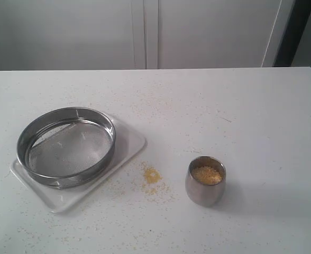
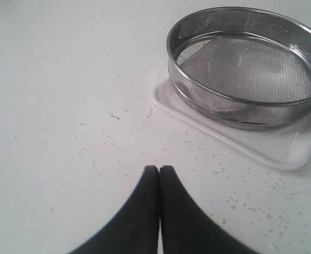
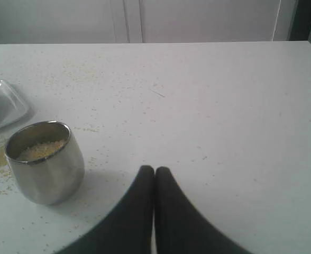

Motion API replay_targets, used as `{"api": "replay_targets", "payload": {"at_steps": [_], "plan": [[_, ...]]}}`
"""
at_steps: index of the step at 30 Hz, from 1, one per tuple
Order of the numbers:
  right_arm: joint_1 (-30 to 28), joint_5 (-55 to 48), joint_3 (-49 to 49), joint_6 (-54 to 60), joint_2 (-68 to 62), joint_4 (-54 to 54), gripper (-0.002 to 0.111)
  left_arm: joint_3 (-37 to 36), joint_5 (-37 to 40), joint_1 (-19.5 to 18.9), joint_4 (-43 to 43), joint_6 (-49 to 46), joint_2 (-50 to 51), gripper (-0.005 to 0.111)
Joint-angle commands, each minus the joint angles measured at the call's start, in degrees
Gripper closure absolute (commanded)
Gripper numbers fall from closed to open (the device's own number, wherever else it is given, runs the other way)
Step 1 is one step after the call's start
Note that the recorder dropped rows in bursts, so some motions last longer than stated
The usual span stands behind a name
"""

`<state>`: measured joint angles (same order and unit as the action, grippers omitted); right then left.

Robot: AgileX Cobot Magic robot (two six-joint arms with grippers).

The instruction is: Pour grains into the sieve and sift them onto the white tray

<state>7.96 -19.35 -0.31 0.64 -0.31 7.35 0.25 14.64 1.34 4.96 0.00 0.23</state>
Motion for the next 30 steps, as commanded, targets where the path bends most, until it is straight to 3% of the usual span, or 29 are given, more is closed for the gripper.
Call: {"api": "replay_targets", "payload": {"at_steps": [1,10,15,21,26,30], "plan": [[0.0,0.7,0.3,-0.6,0.3,-0.4,0.108,-0.2,-0.1,-0.1,0.4,0.0,-0.2,0.107],[0.0,6.2,0.3,-0.6,0.3,0.7,0.108,-0.2,-0.1,-0.1,0.4,0.0,-0.2,0.107],[0.0,18.3,0.3,-5.0,0.3,3.8,0.108,-0.2,-0.1,-0.1,0.4,0.0,-0.2,0.107],[0.0,22.3,0.3,-8.6,0.3,3.8,0.108,-0.2,-0.1,-0.1,0.4,0.0,-0.2,0.107],[0.0,33.1,0.3,-15.7,0.3,5.6,0.108,-0.2,-0.1,-0.1,0.4,0.0,-0.2,0.107],[0.0,34.1,-1.8,-15.8,0.3,-0.4,0.108,-0.2,-0.1,-0.1,0.4,0.0,-0.2,0.107]]}}
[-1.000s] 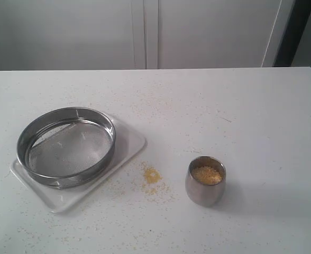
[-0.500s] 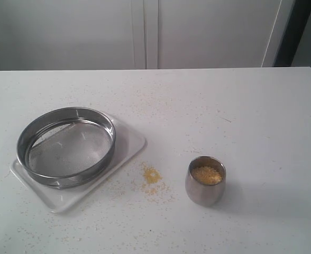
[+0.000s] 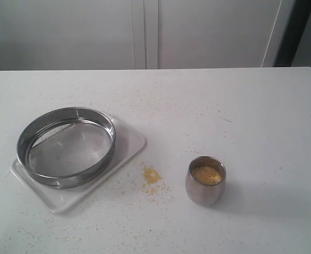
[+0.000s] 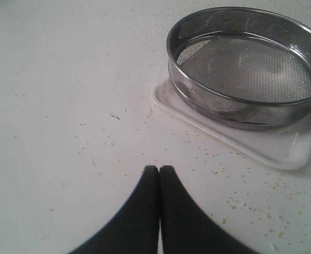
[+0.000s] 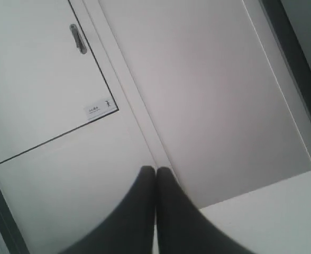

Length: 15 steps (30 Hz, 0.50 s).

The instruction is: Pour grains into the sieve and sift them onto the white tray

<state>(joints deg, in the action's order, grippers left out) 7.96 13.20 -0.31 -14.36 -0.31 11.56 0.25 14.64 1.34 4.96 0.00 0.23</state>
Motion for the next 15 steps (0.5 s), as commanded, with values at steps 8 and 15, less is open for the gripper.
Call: {"api": "replay_targets", "payload": {"at_steps": [8,15], "plan": [[0.0,5.3,-6.7,2.8,-3.3,-5.5,0.108,-0.2,-0.1,-0.1,0.4,0.0,-0.2,0.107],[0.0,9.1,-12.7,2.8,-13.1,-8.3,0.108,-0.2,-0.1,-0.1,0.4,0.0,-0.2,0.107]]}}
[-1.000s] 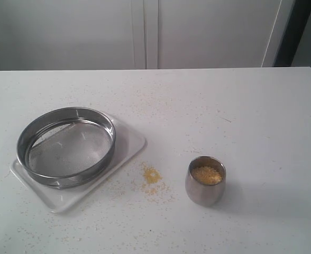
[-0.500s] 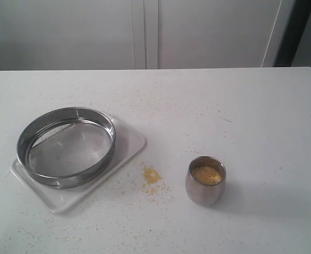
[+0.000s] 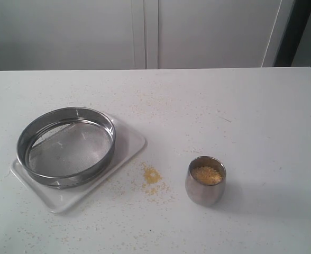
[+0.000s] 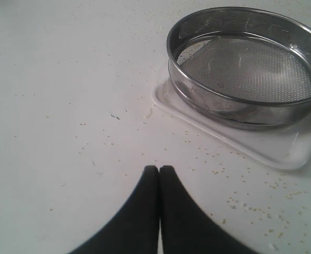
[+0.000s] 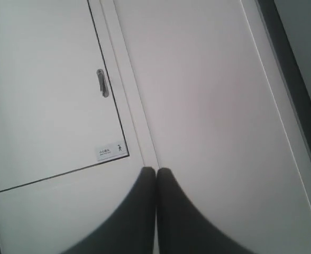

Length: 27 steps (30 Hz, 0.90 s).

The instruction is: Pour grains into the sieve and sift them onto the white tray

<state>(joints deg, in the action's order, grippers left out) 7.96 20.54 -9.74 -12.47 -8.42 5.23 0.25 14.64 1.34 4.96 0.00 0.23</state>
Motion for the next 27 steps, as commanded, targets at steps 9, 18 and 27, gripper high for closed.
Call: {"api": "replay_targets", "payload": {"at_steps": [9,18,27], "plan": [[0.0,4.4,-9.7,0.4,-19.6,-12.0,0.108,-0.2,-0.1,-0.1,0.4,0.0,-0.2,0.107],[0.0,20.2,-9.7,-7.5,-33.3,-28.7,0.108,-0.2,-0.1,-0.1,0.4,0.0,-0.2,0.107],[0.0,30.9,-9.9,-13.9,-47.0,-45.7,0.108,-0.2,-0.1,-0.1,0.4,0.0,-0.2,0.107]]}}
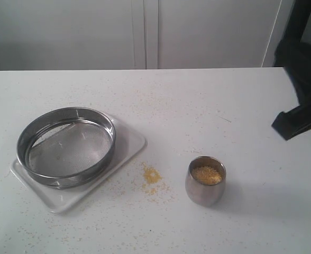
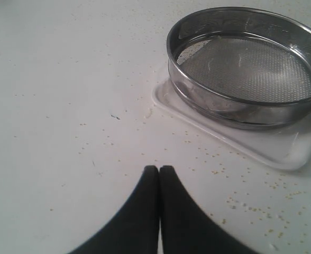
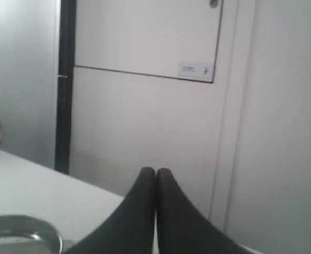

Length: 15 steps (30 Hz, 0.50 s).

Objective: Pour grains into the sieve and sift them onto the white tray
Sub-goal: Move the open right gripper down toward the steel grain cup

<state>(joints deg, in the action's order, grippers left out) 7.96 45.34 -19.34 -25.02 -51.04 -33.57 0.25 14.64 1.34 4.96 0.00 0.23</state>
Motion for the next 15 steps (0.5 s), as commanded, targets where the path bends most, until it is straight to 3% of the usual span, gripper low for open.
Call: {"api": "replay_targets", "payload": {"at_steps": [1,10,12,15], "plan": [[0.0,7.9,-0.3,-1.4,-5.8,-8.3,0.108,-0.2,-0.1,-0.1,0.4,0.0,-0.2,0.107],[0.0,14.2,-0.3,-2.4,-15.2,-12.9,0.106,-0.2,-0.1,-0.1,0.4,0.0,-0.2,0.107],[0.0,14.2,-0.3,-2.4,-16.7,-12.9,0.099,-0.2,-0.1,-0.1,0.4,0.0,-0.2,0.107],[0.0,14.3,-0.3,-4.2,-19.3,-13.4,0.081,-0.2,-0.1,-0.1,0.4,0.0,-0.2,0.107]]}}
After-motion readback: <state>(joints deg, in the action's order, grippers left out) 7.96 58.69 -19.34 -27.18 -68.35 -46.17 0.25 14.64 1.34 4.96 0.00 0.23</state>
